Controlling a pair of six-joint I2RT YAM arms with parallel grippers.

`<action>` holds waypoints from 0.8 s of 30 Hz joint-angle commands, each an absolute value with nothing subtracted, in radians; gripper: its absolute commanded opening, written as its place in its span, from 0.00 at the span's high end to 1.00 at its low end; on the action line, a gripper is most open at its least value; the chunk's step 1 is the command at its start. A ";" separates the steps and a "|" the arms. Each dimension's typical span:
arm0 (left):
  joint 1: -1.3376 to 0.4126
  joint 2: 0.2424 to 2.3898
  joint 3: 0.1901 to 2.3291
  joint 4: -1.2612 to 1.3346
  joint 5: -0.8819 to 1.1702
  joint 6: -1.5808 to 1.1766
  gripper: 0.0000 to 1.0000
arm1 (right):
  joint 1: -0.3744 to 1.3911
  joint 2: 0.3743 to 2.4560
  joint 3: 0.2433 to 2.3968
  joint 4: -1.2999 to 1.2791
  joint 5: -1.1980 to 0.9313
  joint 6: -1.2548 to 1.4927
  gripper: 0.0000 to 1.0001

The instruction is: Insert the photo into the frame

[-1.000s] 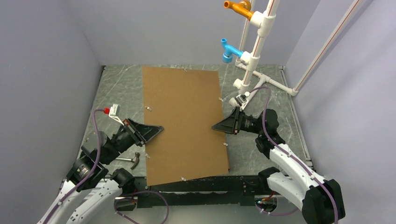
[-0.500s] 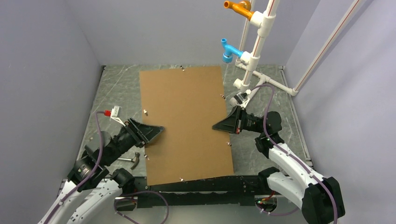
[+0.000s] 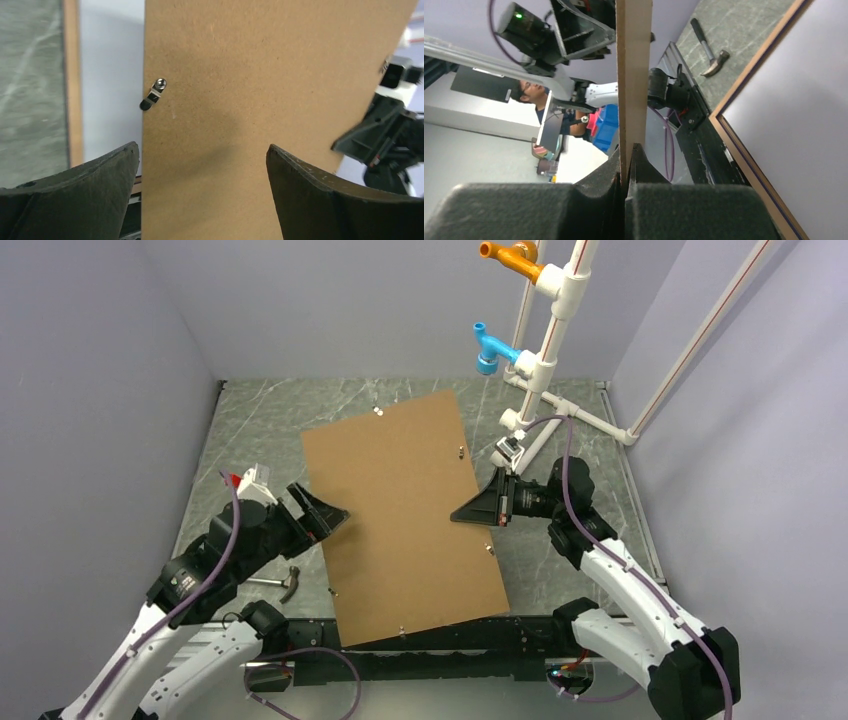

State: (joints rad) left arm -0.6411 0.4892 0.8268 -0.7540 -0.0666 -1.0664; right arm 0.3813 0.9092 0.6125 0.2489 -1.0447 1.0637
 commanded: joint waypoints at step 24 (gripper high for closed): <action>-0.605 0.949 1.222 -0.979 -0.281 -0.742 0.10 | 0.380 0.897 0.640 0.178 -0.981 1.014 1.00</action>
